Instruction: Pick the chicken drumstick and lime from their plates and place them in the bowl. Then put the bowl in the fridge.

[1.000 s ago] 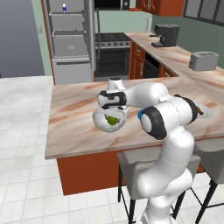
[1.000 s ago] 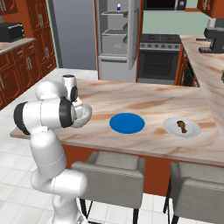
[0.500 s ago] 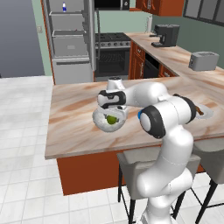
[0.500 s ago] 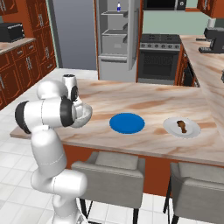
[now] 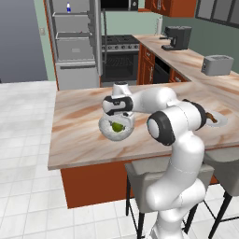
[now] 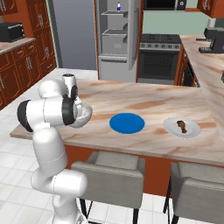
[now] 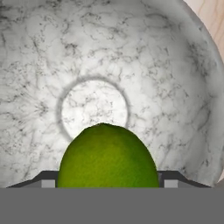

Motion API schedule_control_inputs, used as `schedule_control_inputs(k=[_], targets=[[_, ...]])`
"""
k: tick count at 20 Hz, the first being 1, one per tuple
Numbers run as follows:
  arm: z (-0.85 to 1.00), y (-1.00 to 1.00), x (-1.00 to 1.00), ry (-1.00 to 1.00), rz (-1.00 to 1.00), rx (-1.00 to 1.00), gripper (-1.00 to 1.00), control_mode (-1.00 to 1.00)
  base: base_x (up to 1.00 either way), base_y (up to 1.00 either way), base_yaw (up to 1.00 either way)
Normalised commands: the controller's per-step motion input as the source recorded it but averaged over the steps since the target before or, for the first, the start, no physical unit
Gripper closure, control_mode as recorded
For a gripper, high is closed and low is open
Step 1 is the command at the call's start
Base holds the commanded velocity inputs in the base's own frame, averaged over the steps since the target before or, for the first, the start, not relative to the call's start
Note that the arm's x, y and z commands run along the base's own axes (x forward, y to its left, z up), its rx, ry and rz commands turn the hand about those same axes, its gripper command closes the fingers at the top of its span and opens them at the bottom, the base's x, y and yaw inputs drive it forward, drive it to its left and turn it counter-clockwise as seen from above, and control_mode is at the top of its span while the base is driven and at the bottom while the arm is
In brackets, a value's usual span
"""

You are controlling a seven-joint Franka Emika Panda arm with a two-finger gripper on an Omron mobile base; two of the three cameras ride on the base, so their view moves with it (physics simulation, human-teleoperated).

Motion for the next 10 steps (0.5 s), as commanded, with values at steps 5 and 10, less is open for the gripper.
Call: schedule_control_inputs(k=[5, 10], targets=[[0.03, 0.00, 0.01, 0.00, 0.00, 0.00, -1.00, -1.00, 0.00, 0.00, 0.00], [0.13, 0.00, -0.02, 0.00, 0.00, 0.00, -1.00, -1.00, 0.00, 0.00, 0.00]])
